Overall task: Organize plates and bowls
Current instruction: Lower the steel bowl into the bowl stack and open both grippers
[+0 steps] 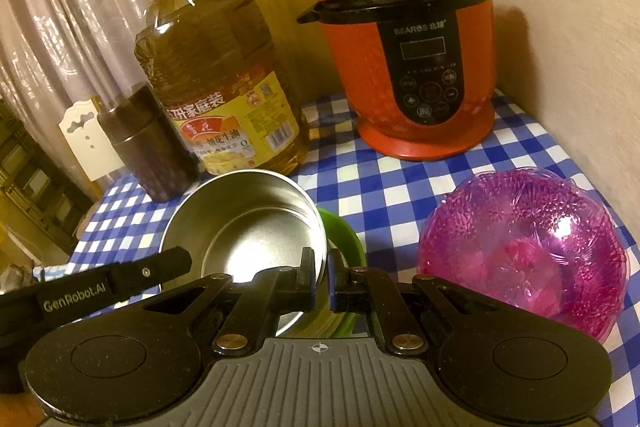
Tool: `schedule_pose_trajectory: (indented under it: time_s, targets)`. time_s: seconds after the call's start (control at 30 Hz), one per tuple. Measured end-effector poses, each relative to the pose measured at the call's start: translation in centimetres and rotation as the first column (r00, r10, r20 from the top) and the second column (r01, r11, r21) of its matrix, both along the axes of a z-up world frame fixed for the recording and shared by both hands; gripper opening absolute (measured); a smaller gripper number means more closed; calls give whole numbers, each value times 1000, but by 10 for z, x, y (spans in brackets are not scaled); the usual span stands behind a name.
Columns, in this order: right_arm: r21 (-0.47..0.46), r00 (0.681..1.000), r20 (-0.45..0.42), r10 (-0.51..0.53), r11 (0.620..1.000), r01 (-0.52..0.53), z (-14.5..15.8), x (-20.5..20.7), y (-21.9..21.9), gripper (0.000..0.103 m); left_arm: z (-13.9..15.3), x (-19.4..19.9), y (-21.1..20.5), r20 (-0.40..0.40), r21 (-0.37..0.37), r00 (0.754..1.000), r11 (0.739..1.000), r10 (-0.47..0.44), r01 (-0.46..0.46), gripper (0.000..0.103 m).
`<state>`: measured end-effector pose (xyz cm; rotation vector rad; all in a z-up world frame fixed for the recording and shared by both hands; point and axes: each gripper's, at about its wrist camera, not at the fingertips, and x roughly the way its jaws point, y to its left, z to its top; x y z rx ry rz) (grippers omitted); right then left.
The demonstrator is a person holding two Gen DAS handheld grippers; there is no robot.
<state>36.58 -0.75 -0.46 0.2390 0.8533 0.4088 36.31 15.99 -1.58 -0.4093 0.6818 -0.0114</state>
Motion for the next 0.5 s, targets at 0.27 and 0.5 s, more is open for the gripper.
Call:
schedule_pose_trajectory:
  time_s: [0.27,0.5]
  targets:
    - [-16,1000,-14,-1,1000,1,-6,5,2,5,-6,3,-1,-35,-4,999,1000,-5,5,8]
    - [-25,1000,-26,6,1000,-7,-11,9,4,5,-10,4,2,-61,-15,998,1000,0,-1,8]
